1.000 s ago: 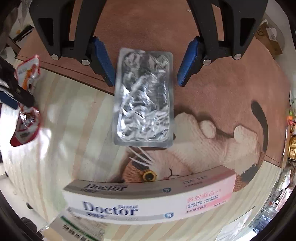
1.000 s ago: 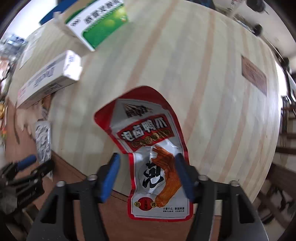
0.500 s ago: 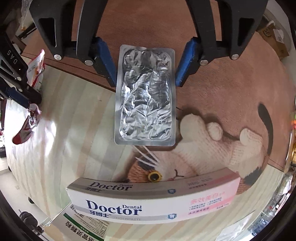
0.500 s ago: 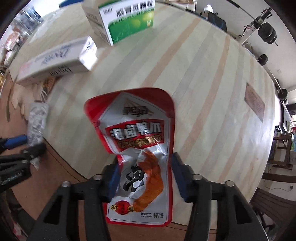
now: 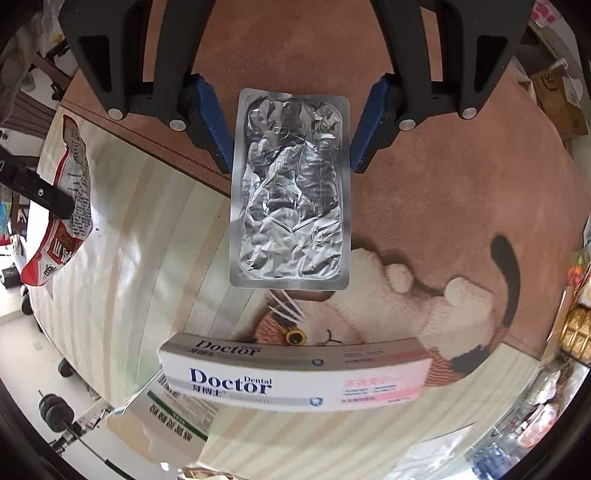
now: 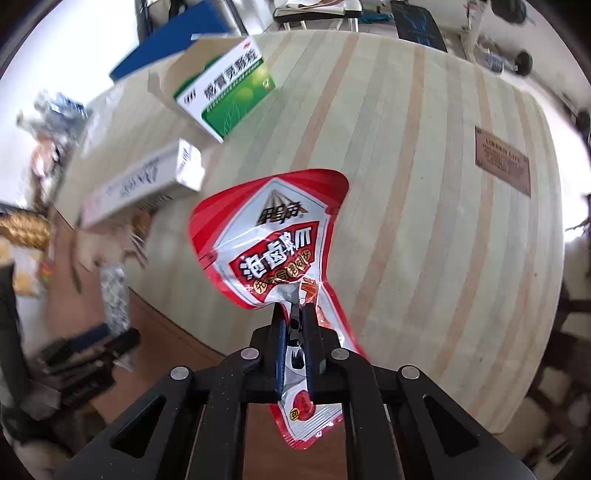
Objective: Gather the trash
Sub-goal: 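Carry the foil pack and red snack bag to the bin and release both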
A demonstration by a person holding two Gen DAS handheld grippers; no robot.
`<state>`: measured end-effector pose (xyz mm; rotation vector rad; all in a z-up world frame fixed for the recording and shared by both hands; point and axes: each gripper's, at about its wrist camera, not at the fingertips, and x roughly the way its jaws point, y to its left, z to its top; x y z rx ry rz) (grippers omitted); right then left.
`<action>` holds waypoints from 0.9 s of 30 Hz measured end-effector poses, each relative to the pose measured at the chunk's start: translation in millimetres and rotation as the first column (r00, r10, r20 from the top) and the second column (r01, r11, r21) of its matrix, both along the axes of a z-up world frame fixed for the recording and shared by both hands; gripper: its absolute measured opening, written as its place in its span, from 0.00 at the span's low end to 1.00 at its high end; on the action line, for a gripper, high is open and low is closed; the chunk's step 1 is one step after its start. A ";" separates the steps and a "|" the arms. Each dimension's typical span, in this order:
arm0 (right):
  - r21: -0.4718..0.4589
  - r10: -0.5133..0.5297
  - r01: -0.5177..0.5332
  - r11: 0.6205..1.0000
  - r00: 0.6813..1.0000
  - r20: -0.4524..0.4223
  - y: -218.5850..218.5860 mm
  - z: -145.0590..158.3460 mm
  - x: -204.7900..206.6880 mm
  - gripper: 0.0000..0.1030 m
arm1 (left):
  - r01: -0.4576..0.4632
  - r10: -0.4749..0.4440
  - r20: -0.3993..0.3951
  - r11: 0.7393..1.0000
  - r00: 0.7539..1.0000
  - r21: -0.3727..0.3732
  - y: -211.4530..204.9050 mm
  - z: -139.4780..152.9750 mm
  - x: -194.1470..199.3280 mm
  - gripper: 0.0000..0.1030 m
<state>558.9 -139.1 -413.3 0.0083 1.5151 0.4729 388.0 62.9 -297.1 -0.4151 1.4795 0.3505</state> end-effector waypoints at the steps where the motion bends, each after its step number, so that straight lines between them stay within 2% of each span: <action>1: 0.010 -0.009 0.009 1.000 1.000 -0.001 -1.9 4.3 0.2 0.07 | -0.010 0.010 0.007 1.000 1.000 -0.003 -1.9 -0.8 -0.7 0.59; 3: 0.039 -0.026 0.026 0.999 1.000 -0.008 -6.0 7.9 5.8 0.07 | -0.020 0.020 0.016 1.000 1.000 -0.005 -1.1 -8.7 3.6 0.59; 7: 0.084 -0.040 0.040 0.996 0.999 -0.009 -15.1 40.3 -2.0 0.06 | -0.036 0.036 0.044 0.999 0.998 -0.004 12.1 -11.8 7.2 0.59; 15: 0.118 0.076 -0.079 0.990 0.997 0.030 7.9 94.2 -42.5 0.06 | -0.082 0.077 0.135 0.996 0.988 0.030 20.8 16.5 -14.5 0.59; 22: 0.148 0.191 -0.199 0.969 0.979 0.065 52.7 147.2 -113.4 0.06 | -0.157 0.143 0.207 0.986 0.968 0.053 42.4 55.4 -94.5 0.59; 27: 0.165 0.286 -0.299 0.940 0.953 0.097 84.6 173.7 -191.0 0.06 | -0.237 0.215 0.239 0.969 0.947 0.068 57.1 67.9 -187.5 0.59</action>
